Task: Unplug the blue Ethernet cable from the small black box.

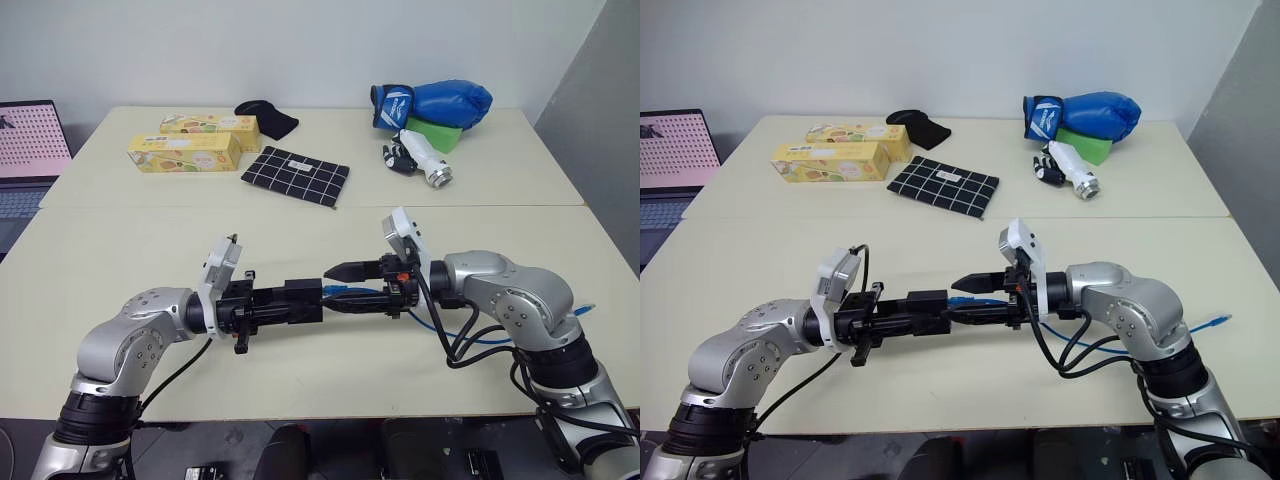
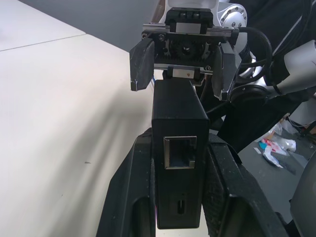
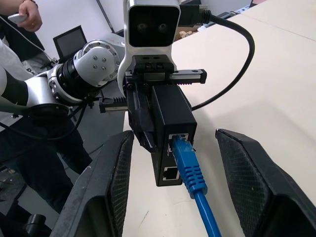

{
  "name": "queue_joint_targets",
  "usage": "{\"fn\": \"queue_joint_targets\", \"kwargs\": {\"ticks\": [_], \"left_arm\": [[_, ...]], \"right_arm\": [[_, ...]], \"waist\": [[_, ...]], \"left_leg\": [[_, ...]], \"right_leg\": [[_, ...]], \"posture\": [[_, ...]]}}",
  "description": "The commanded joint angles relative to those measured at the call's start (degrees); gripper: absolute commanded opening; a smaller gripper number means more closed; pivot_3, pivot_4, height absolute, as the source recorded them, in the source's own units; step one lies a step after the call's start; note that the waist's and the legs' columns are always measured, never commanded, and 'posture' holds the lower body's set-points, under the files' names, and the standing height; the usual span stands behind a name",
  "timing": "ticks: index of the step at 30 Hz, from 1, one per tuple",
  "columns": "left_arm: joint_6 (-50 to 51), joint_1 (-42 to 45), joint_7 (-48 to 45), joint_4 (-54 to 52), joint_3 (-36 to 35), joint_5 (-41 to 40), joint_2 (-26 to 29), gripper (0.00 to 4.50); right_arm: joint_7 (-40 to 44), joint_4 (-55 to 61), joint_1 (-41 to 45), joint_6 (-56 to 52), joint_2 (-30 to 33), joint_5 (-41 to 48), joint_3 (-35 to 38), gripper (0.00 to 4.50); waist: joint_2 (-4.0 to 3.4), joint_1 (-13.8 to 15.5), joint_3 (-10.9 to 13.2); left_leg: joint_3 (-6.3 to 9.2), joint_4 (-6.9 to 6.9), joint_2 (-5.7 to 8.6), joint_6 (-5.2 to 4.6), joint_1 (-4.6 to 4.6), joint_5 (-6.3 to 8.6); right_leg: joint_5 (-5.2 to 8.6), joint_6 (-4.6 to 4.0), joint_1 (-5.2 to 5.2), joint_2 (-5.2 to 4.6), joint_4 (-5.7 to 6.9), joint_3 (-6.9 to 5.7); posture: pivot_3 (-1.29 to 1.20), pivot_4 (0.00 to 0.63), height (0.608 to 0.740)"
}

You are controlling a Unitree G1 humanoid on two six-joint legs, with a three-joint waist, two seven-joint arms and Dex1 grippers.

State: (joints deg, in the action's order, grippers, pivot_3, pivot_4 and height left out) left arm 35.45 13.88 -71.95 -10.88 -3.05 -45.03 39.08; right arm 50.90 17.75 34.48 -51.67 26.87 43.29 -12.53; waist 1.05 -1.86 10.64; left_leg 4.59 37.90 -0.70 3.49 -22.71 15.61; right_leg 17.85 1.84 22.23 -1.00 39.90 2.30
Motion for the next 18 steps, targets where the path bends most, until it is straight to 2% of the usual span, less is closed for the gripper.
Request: {"fn": "queue_joint_targets", "kwargs": {"ticks": [1,8,11,18], "left_arm": [[-1.2,0.0,-0.6,-0.6,-0.8,-0.1,-0.2,0.8],[-1.4,-0.1,-0.3,-0.7,-0.5,-0.2,-0.6,0.8],[-1.4,-0.2,-0.2,-0.8,-0.5,-0.2,-0.8,0.8],[-1.1,-0.2,-0.1,-0.9,-0.5,-0.2,-0.9,0.8]], "right_arm": [[0.3,0.9,0.4,0.3,-0.1,-0.2,0.4,2.79],[0.8,1.0,0.1,0.6,0.2,-1.4,-0.1,2.79],[1.1,1.1,0.0,0.9,0.1,-2.1,-0.2,2.35],[1.6,0.9,-0.2,1.3,0.2,-2.7,-0.4,0.83]], "waist": [[0.0,0.0,0.0],[0.0,0.0,0.0],[0.0,0.0,0.0],[0.0,0.0,0.0]], "left_leg": [[0.0,0.0,0.0,0.0,0.0,0.0],[0.0,0.0,0.0,0.0,0.0,0.0],[0.0,0.0,0.0,0.0,0.0,0.0],[0.0,0.0,0.0,0.0,0.0,0.0]], "right_leg": [[0.0,0.0,0.0,0.0,0.0,0.0],[0.0,0.0,0.0,0.0,0.0,0.0],[0.0,0.0,0.0,0.0,0.0,0.0],[0.0,0.0,0.0,0.0,-0.01,0.0]], "posture": [[0.0,0.15,0.74],[0.0,0.15,0.74],[0.0,0.15,0.74],[0.0,0.15,0.74]]}}
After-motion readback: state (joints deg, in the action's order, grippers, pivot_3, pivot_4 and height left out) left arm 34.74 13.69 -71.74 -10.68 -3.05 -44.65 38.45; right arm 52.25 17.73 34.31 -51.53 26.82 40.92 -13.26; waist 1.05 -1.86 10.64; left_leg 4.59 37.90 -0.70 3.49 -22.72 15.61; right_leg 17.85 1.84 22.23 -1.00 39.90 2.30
